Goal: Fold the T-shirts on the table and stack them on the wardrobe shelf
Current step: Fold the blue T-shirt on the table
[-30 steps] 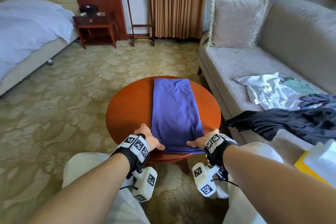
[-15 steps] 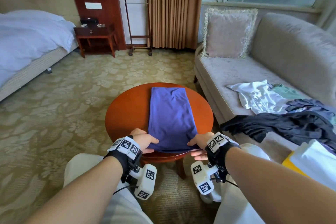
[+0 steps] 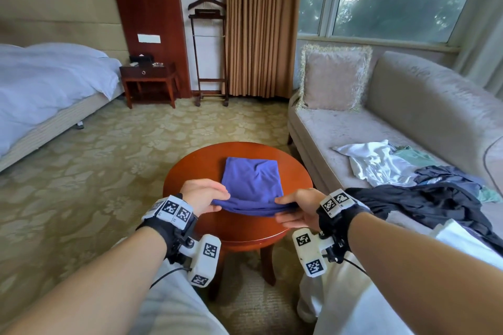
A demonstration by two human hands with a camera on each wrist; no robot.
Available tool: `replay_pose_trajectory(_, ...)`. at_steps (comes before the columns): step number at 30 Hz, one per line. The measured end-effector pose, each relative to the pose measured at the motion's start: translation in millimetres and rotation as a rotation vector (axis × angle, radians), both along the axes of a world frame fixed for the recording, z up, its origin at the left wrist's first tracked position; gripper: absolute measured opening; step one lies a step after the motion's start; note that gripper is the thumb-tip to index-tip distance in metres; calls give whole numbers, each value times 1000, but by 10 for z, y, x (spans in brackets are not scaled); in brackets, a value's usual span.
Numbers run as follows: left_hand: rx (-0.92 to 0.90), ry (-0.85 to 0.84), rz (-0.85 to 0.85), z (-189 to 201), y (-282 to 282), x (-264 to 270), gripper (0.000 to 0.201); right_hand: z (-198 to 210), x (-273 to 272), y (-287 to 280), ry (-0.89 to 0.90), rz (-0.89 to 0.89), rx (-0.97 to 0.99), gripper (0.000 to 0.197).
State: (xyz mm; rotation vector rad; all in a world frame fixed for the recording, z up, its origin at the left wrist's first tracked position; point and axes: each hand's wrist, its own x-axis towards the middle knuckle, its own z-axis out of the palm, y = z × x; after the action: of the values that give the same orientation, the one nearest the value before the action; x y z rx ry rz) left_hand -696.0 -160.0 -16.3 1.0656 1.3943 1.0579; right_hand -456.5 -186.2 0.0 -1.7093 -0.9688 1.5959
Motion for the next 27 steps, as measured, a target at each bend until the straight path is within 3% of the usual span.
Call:
replay_pose_trajectory(5, 55, -41, -68, 118, -60, -103, 28, 229, 31, -97, 134, 93, 46, 22)
replay_pose_trajectory(10, 76, 48, -161, 210, -55, -202, 53, 387, 84, -157, 95, 182, 78, 29)
replay_pose_trajectory(16, 163, 144, -128, 331, 11, -164, 34, 503, 141, -144, 41, 126, 120, 9)
replay_pose_trajectory(21, 149, 241, -111, 363, 146, -123, 11, 547, 211, -16, -90, 151, 132, 25)
replay_pose_trajectory(25, 208, 386, -130, 289, 294, -171, 21, 481, 257, 200, -241, 93, 149, 23)
replay_pose_trajectory(27, 245, 378, -159, 229, 355, -177, 21, 392, 282, 345, -317, 67, 173, 30)
